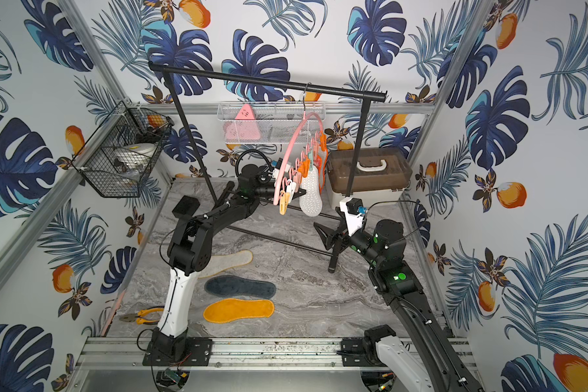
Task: Take the shoe insoles off the hanger
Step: Remove the insole from the hanger.
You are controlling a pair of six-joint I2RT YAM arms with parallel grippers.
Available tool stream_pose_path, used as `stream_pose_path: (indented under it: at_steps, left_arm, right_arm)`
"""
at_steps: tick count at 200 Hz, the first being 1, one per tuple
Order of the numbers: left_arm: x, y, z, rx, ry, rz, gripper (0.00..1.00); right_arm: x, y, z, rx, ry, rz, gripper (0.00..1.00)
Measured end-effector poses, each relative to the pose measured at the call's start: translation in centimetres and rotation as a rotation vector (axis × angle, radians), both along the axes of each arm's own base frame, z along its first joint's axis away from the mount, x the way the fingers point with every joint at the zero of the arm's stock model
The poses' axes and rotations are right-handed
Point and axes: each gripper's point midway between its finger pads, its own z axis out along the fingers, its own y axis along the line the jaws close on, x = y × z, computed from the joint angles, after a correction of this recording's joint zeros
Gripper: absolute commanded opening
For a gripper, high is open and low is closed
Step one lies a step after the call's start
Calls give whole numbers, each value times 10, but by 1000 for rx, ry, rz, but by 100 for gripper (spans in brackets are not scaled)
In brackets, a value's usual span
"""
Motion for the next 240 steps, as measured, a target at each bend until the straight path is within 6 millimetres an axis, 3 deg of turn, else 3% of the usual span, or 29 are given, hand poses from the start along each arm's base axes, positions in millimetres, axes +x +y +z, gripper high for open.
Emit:
stream_pose_path:
  at_steps: [60,138,184,240]
  left_arm:
    - [-15,6,0,5,5,-18,5]
    - [-41,36,19,-12,22,-22,4]
    - [-73,49,46,-23,-25,-31,5]
    - [-89,55,46,-13,-14,-15,6]
  right_arm:
    - [1,0,-1,1,7,0,92]
    - [11,6,7,41,51,16,94]
    - [24,14,25,81,74,35,94]
    - [25,16,35,101,75,46,95]
